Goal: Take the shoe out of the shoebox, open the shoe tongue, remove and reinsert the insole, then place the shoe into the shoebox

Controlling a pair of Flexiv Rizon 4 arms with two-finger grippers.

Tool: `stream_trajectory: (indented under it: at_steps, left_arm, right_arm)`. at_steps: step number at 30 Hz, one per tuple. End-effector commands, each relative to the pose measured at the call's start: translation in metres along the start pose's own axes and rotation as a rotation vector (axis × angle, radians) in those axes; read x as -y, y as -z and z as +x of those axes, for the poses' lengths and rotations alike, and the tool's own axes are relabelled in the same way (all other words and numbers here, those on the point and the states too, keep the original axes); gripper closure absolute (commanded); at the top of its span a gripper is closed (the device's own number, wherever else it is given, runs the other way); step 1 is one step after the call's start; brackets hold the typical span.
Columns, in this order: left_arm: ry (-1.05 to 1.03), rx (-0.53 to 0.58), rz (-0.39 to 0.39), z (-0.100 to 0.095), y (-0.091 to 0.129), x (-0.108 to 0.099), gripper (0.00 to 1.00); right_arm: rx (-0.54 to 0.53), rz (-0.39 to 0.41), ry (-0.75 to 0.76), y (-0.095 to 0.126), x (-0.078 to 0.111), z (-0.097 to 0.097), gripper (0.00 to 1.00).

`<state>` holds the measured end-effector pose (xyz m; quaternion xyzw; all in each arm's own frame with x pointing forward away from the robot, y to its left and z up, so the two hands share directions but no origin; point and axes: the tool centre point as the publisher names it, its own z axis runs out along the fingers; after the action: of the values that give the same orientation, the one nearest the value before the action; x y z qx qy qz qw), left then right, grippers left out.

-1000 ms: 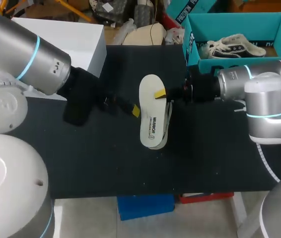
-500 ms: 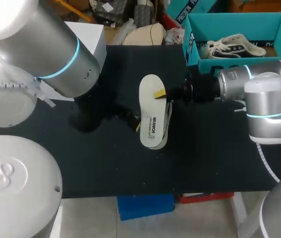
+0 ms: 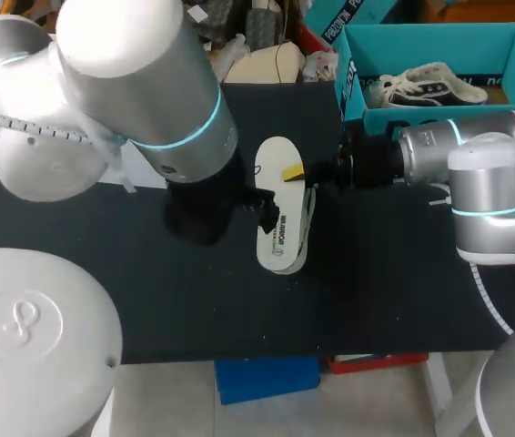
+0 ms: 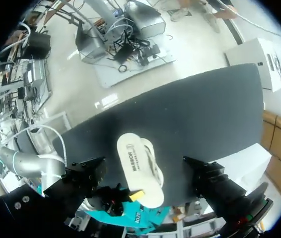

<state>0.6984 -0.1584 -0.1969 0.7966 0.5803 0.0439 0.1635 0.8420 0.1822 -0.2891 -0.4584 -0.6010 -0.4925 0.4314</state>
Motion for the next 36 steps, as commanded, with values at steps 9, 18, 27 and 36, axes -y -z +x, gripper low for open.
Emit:
stream_trajectory:
  at_steps: [9,18,27,36]
  left_arm:
    - [0.234,-0.051,0.046,-0.032,-0.049,-0.019,0.0]
    - [0.22,-0.086,0.054,-0.04,-0.058,-0.03,0.0]
    - [0.224,-0.098,0.069,-0.032,-0.066,-0.052,0.0]
    - [0.238,-0.1,0.063,-0.016,-0.07,-0.1,0.0]
  right_arm:
    - [-0.001,0.0,0.0,-0.001,0.0,-0.001,1.0]
    - [-0.001,0.0,0.0,-0.001,0.0,-0.001,1.0]
    - [-0.001,0.0,0.0,-0.001,0.0,-0.001,1.0]
    - [-0.001,0.0,0.0,-0.001,0.0,-0.001,1.0]
